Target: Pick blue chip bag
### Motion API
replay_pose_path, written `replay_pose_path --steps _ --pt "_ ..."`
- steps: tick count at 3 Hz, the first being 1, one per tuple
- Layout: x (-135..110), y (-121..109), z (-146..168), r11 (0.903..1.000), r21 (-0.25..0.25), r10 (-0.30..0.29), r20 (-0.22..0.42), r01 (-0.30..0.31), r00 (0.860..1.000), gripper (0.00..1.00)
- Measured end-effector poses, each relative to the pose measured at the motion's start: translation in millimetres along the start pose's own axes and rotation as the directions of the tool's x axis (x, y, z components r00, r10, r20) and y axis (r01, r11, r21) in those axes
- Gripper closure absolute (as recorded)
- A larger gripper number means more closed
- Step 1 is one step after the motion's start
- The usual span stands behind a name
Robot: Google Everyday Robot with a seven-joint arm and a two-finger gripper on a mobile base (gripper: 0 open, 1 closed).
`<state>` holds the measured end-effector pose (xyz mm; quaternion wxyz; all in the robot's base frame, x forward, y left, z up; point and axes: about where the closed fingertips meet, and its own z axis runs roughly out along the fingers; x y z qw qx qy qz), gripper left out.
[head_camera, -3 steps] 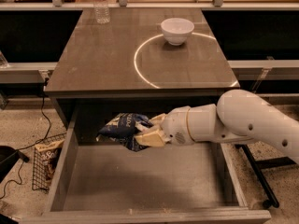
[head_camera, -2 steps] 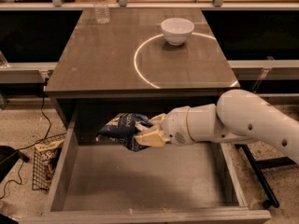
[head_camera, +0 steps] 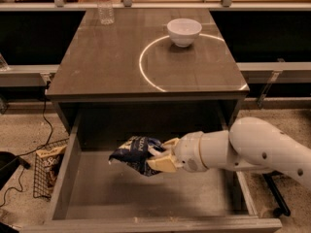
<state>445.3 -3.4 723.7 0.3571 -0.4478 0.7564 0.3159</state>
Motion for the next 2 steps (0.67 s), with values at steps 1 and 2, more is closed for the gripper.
replay_pose_path --steps 1,2 --pt "36.7 9.6 -0.9 0.9993 0.019 0.033 -0.025 -0.033 0.999 1.00" --pt "37.6 11.5 0.1 0.9993 0.016 0.033 -0.029 -0.033 0.999 0.83"
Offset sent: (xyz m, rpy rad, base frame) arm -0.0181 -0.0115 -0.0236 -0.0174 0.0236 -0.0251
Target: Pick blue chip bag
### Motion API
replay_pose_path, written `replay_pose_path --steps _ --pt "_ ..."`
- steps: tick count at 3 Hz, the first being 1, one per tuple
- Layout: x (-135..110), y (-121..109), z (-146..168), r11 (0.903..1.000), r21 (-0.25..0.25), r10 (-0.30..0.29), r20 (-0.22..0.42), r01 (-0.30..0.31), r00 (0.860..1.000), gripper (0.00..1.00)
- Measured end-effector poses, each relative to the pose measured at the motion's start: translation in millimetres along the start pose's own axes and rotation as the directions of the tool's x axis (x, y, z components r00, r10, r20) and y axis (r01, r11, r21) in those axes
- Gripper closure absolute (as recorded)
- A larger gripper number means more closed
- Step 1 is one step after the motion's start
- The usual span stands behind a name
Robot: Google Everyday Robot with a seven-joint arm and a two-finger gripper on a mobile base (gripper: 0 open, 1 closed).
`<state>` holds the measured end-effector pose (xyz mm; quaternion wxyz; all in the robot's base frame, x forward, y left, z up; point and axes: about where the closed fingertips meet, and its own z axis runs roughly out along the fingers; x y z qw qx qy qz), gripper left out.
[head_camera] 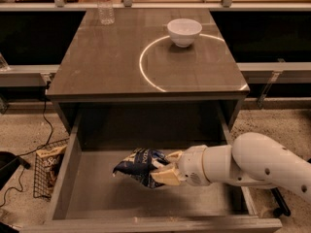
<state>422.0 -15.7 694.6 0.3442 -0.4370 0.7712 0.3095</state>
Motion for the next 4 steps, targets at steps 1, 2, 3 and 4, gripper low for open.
replay_pose_path --steps 1,2,3,4 --pt "-1.3 0.7 0.7 1.0000 -0.002 -0.003 0.000 0.003 1.000 0.59" --pt "-1.8 1.7 1.4 1.0000 -0.004 -0.005 -0.001 0.005 1.000 0.36" --pt "-2.4 2.6 2.1 1.0000 -0.006 -0.007 -0.002 0.007 1.000 0.12" --pt "-2.8 3.6 2.8 0.9999 -0.008 -0.009 -0.003 0.009 1.000 0.00"
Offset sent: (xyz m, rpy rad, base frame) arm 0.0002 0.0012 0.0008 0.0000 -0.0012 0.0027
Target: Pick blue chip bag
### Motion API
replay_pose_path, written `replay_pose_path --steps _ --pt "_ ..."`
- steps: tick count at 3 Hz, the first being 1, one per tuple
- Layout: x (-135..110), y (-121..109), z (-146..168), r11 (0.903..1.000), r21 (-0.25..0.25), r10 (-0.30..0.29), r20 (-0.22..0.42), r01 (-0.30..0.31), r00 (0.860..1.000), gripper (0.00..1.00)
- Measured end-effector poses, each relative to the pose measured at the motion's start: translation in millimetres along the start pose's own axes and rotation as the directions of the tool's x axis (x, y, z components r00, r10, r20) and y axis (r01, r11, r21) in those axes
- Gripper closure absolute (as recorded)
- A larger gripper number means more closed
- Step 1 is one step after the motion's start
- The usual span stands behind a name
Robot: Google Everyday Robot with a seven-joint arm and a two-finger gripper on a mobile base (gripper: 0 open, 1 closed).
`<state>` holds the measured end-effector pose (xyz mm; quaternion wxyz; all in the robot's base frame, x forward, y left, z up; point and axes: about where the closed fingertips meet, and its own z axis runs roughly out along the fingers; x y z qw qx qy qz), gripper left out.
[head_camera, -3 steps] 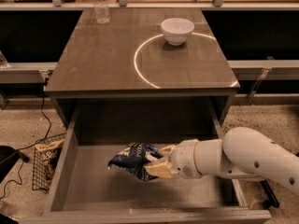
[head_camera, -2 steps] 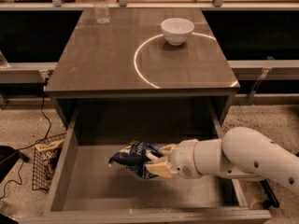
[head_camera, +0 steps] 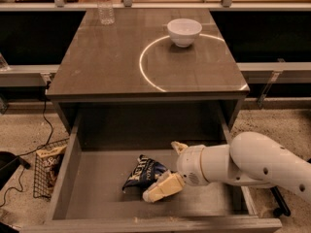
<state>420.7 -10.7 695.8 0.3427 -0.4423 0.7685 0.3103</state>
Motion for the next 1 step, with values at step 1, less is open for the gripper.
replay_pose_path --steps 1 --pt "0.0 0.0 0.0 1.0000 0.000 0.000 0.000 0.000 1.000 0.00"
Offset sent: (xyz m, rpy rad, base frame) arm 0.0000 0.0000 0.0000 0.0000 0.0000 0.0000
